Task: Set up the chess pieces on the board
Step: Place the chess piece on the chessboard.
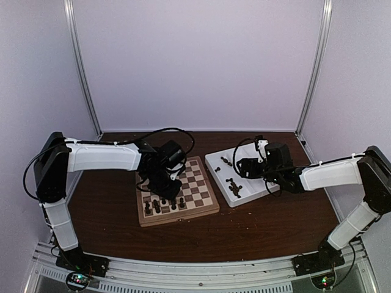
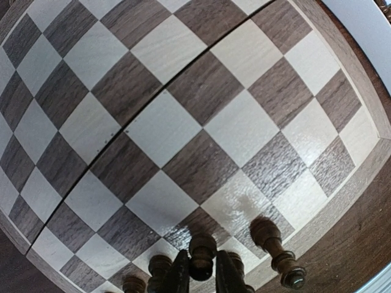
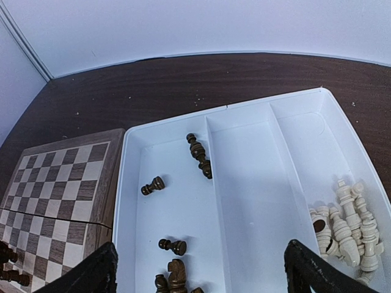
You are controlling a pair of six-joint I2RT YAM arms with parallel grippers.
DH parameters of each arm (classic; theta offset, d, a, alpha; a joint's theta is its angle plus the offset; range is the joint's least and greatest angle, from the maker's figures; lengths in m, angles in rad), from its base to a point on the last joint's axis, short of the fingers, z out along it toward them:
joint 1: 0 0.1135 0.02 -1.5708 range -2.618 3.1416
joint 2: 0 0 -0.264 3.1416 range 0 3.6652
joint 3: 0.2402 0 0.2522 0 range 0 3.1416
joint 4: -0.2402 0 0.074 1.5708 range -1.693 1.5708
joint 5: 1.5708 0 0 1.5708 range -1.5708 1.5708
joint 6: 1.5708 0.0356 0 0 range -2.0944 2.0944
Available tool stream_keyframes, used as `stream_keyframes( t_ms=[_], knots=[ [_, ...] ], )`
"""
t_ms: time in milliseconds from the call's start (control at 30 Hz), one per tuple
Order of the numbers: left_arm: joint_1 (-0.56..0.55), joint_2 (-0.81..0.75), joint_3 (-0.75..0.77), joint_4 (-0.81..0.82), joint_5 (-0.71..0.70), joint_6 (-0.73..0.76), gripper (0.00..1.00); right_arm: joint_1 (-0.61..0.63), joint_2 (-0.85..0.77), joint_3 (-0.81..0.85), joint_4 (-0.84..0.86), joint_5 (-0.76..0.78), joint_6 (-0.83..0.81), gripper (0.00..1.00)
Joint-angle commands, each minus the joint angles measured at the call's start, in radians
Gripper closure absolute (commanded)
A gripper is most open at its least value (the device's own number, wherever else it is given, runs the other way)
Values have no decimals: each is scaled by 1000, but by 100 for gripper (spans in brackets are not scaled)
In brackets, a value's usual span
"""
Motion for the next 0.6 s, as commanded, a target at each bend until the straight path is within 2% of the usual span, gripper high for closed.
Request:
stream_keyframes(
  t_ms=[0, 300, 567],
  knots=[
    [6, 8, -6, 18, 7, -5, 82, -4, 15, 25, -7, -3, 9, 7],
    [6, 6, -6, 18, 6, -5, 78, -3, 15, 25, -6, -5, 9, 7],
    [6, 8, -11, 19, 4, -7, 83, -4, 17, 27, -6, -5, 11, 7]
  ],
)
